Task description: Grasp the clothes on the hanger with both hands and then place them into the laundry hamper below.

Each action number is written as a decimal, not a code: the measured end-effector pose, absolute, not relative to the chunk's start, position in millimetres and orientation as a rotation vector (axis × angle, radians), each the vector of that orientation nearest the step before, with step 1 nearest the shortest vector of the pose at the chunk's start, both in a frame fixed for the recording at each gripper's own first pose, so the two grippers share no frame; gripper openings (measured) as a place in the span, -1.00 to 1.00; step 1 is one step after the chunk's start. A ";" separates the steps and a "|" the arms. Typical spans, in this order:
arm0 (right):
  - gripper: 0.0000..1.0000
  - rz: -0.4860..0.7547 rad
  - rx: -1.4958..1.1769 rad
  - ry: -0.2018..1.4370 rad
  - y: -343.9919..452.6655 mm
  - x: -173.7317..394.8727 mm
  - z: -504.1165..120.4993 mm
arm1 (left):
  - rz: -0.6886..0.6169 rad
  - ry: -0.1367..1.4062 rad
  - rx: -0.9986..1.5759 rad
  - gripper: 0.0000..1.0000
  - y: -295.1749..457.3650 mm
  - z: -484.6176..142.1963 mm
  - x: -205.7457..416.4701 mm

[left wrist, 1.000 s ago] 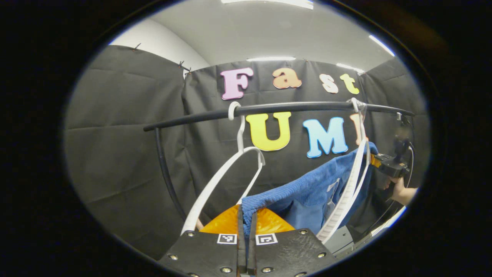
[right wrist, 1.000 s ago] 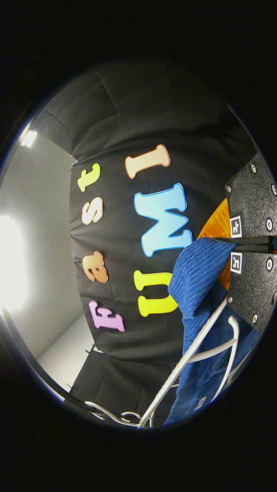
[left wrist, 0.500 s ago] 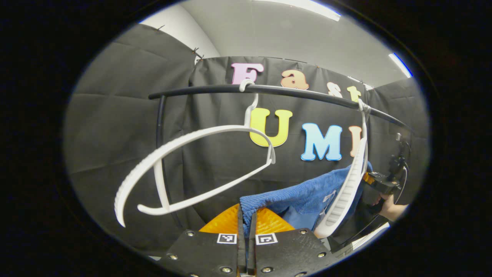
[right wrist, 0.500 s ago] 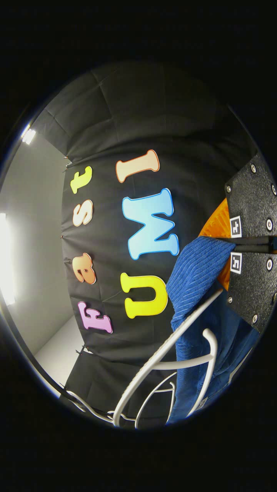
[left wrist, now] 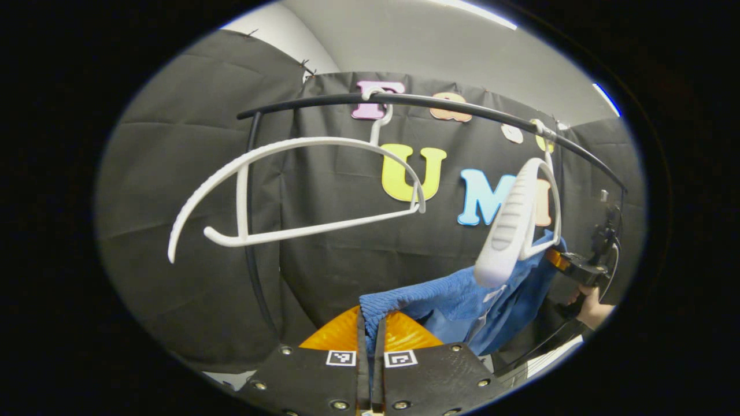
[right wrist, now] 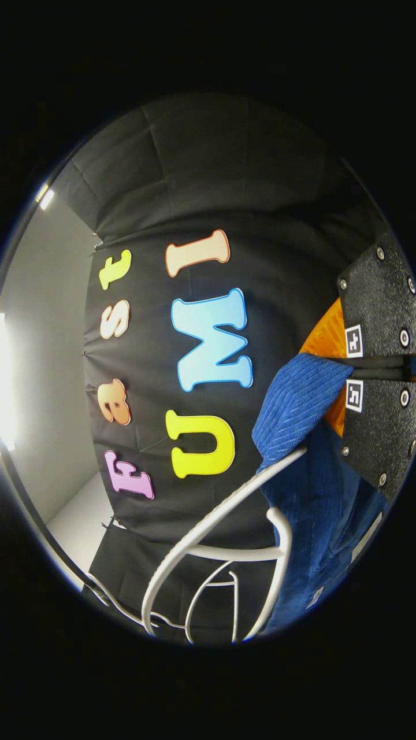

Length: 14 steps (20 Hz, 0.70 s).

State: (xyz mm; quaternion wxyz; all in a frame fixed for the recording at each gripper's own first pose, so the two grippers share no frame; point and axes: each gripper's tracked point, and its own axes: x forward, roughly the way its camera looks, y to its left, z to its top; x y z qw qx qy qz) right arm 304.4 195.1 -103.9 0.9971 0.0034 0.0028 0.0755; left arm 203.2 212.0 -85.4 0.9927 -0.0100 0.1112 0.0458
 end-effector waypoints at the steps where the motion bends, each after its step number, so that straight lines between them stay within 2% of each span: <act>1: -1.00 0.151 -0.005 0.019 193.9 304.0 -109.2 | 0.093 0.230 -0.020 -0.94 209.1 -89.4 202.4; 6: -1.00 0.172 0.036 0.101 189.3 287.4 -138.2 | 0.116 0.251 -0.043 -0.94 199.8 -104.6 171.9; 14: -1.00 0.273 -0.015 0.158 177.0 234.6 -158.9 | 0.208 0.237 -0.102 -0.95 192.8 -92.4 126.2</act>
